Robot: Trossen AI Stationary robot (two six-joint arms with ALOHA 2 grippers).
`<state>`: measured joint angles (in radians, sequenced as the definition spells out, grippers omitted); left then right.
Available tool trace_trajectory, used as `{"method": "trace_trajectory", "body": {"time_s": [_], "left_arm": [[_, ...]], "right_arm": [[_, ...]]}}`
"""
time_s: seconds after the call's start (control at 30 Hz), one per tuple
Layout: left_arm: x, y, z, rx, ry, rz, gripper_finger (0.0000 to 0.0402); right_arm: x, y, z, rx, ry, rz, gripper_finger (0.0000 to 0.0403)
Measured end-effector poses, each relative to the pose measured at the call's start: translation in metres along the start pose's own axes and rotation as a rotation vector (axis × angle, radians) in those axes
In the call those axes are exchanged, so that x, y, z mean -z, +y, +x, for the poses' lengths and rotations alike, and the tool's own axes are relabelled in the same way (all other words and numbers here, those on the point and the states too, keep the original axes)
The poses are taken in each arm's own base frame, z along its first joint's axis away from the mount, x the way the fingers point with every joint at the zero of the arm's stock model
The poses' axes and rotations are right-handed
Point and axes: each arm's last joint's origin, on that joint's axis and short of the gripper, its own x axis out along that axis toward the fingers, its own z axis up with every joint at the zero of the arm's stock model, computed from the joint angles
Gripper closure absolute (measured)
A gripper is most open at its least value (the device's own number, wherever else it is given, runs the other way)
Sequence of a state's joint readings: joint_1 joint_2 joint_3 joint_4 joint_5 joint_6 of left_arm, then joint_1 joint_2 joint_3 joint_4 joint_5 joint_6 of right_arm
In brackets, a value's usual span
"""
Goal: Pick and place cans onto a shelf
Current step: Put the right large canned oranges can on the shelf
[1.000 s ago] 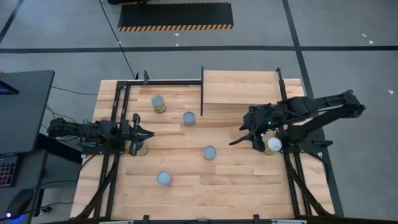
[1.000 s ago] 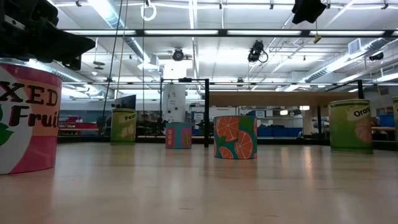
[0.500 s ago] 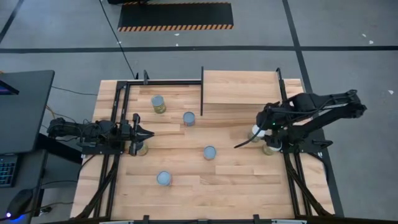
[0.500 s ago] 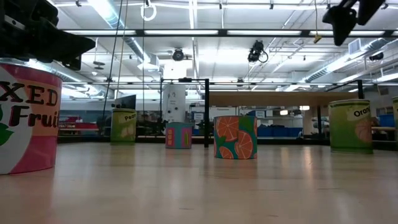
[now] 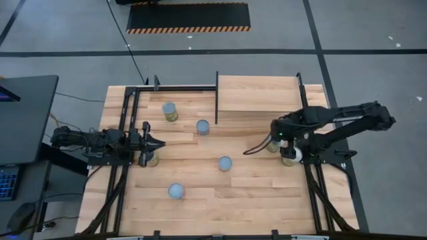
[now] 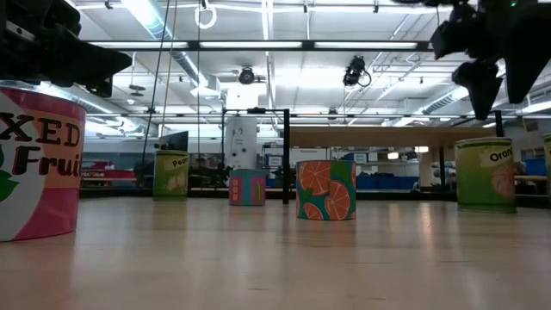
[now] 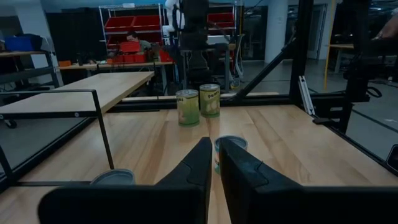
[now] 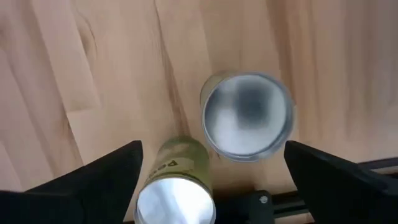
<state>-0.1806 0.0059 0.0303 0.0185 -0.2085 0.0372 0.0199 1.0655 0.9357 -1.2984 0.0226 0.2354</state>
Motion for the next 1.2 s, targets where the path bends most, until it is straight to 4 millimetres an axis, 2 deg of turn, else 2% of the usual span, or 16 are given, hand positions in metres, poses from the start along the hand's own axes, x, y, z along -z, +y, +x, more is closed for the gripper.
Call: {"method": "trace_trajectory", "body": {"time_s": [0.3, 0.43, 0.63, 0.7, 0.87, 1.03, 1.1, 1.2], "left_arm": [[0.000, 0.000, 0.000, 0.000, 0.000, 0.000, 0.0363], [0.000, 0.000, 0.000, 0.000, 0.000, 0.000, 0.0363], [0.000, 0.000, 0.000, 0.000, 0.000, 0.000, 0.0363], [0.000, 0.000, 0.000, 0.000, 0.000, 0.000, 0.0363], [0.000, 0.000, 0.000, 0.000, 0.000, 0.000, 0.0363], [0.000, 0.000, 0.000, 0.000, 0.000, 0.000, 0.0363], [0.000, 0.000, 0.000, 0.000, -0.001, 0.000, 0.0363], [0.000, 0.000, 0.000, 0.000, 0.000, 0.000, 0.0363]], "right_arm": [[-0.014, -0.023, 0.022, -0.012, 0.046, -0.018, 0.0003], [-0.022, -0.026, 0.032, -0.058, 0.075, -0.017, 0.0003], [-0.031, -0.029, 0.042, -0.010, 0.105, -0.042, 0.0003], [-0.031, -0.029, 0.048, -0.041, 0.144, -0.042, 0.0003], [-0.031, -0.029, 0.050, -0.075, 0.188, -0.037, 0.0004], [-0.031, -0.029, 0.046, -0.078, 0.143, -0.022, 0.0012], [-0.030, -0.029, 0.044, -0.082, 0.144, 0.049, 0.0015], [-0.026, -0.028, 0.040, -0.074, 0.151, 0.326, 0.0019]]}}
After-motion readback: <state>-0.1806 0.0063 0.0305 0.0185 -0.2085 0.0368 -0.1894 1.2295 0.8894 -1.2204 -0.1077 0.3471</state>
